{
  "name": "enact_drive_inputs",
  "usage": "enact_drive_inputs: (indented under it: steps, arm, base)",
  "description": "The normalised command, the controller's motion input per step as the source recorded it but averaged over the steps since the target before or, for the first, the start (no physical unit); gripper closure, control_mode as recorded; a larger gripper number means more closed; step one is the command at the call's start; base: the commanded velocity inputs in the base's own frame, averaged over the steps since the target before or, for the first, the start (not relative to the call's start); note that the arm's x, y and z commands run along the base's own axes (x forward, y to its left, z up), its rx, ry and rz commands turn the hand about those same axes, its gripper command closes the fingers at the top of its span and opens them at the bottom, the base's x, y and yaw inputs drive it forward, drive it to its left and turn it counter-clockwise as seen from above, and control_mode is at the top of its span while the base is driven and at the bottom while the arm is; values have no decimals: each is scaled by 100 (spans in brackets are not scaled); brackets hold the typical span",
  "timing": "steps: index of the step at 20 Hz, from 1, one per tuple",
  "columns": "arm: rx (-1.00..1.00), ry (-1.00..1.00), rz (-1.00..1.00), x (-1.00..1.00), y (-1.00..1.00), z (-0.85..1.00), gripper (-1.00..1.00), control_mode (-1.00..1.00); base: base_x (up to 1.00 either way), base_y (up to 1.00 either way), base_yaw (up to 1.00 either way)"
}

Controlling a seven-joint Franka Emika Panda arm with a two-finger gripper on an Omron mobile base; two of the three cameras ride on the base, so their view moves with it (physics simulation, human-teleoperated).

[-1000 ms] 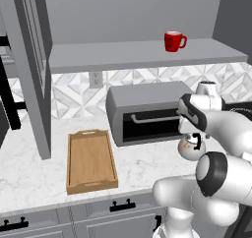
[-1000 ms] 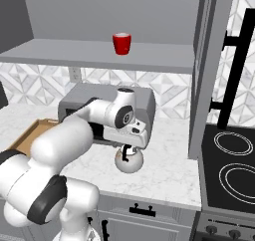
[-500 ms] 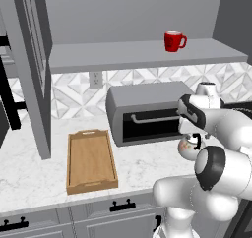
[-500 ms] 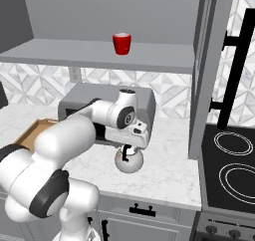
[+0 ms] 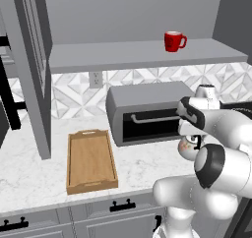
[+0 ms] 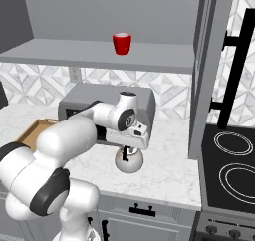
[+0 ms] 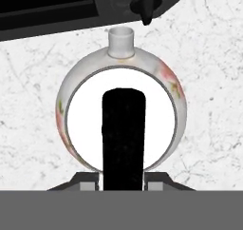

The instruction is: Pick the kettle from the counter and place it on the tray. Then pick the mug from the cabinet and place it on the tray. Then close the cabinet doors.

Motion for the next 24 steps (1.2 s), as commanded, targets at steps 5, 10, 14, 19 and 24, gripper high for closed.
enact_drive_inputs:
  steps: [5, 10, 14, 19, 24]
  arm:
    - [0, -2, 0, -7, 3, -6, 100, -100]
    - [0, -7, 0, -47, 10, 12, 100, -100]
    - [-1, -15, 0, -67, 23, 40, 100, -100]
    - [-5, -15, 5, -47, 54, 42, 100, -100]
    - [-4, -12, 8, -27, 69, 30, 100, -100]
  base:
    - [0, 0, 0]
    - [0, 0, 0]
    - [0, 0, 0]
    - [0, 0, 0]
    - [0, 0, 0]
